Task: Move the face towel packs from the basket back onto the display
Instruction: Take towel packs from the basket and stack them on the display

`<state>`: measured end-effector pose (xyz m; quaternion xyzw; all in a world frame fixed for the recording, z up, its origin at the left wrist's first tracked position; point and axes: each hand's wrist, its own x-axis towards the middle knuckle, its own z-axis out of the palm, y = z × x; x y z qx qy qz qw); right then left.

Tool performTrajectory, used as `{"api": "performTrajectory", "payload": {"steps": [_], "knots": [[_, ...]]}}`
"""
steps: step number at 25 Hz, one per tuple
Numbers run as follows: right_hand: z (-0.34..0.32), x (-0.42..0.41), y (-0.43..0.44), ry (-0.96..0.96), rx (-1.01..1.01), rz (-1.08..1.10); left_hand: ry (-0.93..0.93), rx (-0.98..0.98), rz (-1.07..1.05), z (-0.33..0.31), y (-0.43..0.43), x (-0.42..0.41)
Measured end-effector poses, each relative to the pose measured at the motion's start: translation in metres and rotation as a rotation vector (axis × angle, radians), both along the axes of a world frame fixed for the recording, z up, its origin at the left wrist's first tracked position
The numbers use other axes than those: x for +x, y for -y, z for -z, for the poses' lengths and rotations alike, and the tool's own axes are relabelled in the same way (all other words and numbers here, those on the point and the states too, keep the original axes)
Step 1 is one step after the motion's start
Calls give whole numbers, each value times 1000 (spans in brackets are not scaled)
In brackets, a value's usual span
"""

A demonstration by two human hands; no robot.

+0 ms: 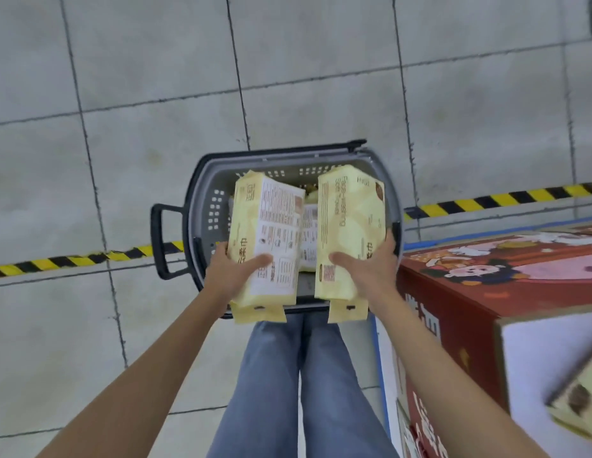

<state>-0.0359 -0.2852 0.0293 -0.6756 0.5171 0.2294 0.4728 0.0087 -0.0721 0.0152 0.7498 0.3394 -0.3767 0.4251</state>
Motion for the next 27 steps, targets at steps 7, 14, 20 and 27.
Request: {"api": "performTrajectory", "payload": {"steps": [7, 14, 20, 27], "knots": [[-127, -40, 1, 145, 84, 6, 135, -82, -82, -143, -4, -22], [-177, -84, 0, 271, 136, 44, 240, -189, -184, -204, -9, -59], [-194, -100, -12, 371, 131, 135, 272, -275, -210, -211, -31, -85], [-208, -139, -75, 457, 29, 470, 218, -396, 140, -218, -69, -56]]}}
